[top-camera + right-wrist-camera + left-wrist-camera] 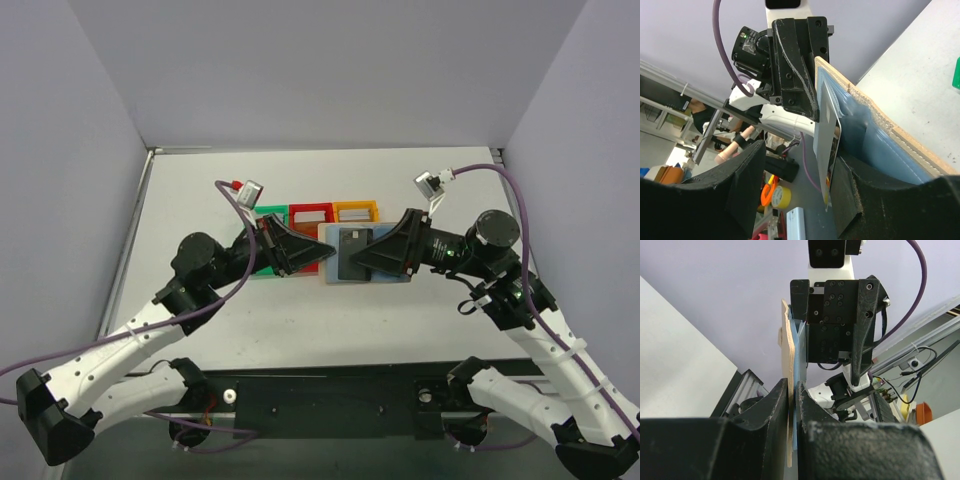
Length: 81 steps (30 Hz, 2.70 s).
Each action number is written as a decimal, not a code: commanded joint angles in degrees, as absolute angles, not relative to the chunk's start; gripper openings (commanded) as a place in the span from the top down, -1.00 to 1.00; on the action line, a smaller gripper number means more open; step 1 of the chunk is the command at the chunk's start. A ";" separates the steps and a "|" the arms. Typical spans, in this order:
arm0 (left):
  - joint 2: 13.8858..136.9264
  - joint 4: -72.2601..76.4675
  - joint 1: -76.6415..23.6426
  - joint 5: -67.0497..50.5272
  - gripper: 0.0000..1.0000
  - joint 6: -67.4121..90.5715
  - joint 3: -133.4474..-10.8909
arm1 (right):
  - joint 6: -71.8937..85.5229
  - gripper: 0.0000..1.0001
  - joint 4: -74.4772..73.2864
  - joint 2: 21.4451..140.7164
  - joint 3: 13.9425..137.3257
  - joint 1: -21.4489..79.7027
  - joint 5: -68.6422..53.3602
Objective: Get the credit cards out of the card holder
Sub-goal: Remove the credit card from the card holder.
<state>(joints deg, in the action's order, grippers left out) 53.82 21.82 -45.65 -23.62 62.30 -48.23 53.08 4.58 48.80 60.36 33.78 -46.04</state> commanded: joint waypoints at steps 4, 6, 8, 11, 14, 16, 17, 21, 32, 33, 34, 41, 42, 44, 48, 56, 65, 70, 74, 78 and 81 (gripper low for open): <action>51.94 23.20 -44.83 -23.03 1.00 61.52 -48.34 | 53.79 0.07 8.88 47.81 61.17 33.13 -47.46; 51.86 23.03 -44.74 -23.20 1.00 61.52 -48.34 | 53.79 0.08 8.79 47.72 61.08 32.96 -47.64; 51.68 22.94 -44.65 -23.29 1.00 61.44 -48.34 | 53.79 0.08 8.79 47.46 61.00 32.78 -47.72; 51.59 22.59 -44.56 -23.38 1.00 61.26 -48.43 | 53.88 0.09 8.79 47.20 60.91 32.52 -47.81; 51.33 22.33 -44.39 -23.47 1.00 61.26 -48.43 | 53.88 0.12 8.79 47.02 60.82 32.26 -48.08; 51.24 22.24 -44.38 -23.47 1.00 61.26 -48.34 | 53.96 0.18 8.79 46.93 60.73 32.17 -48.08; 51.15 22.24 -44.38 -23.55 1.00 61.26 -48.34 | 53.96 0.19 8.79 46.85 60.73 32.08 -48.25; 50.98 22.15 -44.30 -23.55 1.00 61.26 -48.25 | 54.14 0.29 8.79 46.67 60.56 31.73 -48.34; 50.10 21.53 -43.86 -23.91 1.00 61.35 -48.16 | 54.23 0.42 8.61 46.14 60.12 31.03 -48.34; 50.01 21.45 -43.86 -23.91 1.00 61.35 -48.08 | 54.23 0.44 8.61 46.23 60.20 31.03 -48.34; 49.92 21.45 -43.86 -23.91 1.00 61.35 -47.90 | 54.23 0.45 8.61 46.23 60.12 31.03 -48.34; 49.39 21.45 -43.77 -23.82 1.00 61.70 -47.81 | 54.32 0.58 8.44 46.05 59.94 30.85 -48.43; 49.39 21.53 -43.77 -23.82 1.00 61.79 -47.90 | 54.23 0.61 8.35 46.05 60.03 30.85 -48.43; 49.31 21.80 -43.77 -23.82 1.00 61.96 -47.81 | 54.23 0.68 8.26 46.05 60.03 30.94 -48.43; 49.22 21.88 -43.77 -23.91 1.00 62.05 -47.73 | 54.05 0.83 8.00 46.14 59.94 30.85 -48.34; 48.43 20.83 -43.60 -23.47 1.00 61.26 -47.81 | 51.95 1.00 5.01 45.97 60.99 30.50 -48.08; 46.76 18.37 -41.75 -23.55 1.00 60.56 -47.02 | 45.36 1.00 -4.65 46.32 65.48 30.32 -46.76; 46.23 17.32 -41.49 -23.64 1.00 60.12 -47.11 | 42.37 1.00 -9.21 46.58 67.58 30.23 -45.88; 45.35 16.35 -40.96 -23.64 1.00 59.77 -46.85 | 39.03 1.00 -13.52 46.67 70.31 30.32 -44.65; 44.65 15.82 -40.43 -23.73 1.00 59.68 -46.41 | 36.39 1.00 -16.34 46.85 71.98 30.24 -43.86; 44.30 15.64 -40.52 -23.73 1.00 59.59 -45.71 | 34.37 1.00 -19.58 47.28 73.99 30.23 -42.81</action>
<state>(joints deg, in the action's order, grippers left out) 45.76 14.44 -40.77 -24.05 60.47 -45.95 38.57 -15.99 47.03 70.35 30.68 -44.12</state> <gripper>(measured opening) 0.177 0.004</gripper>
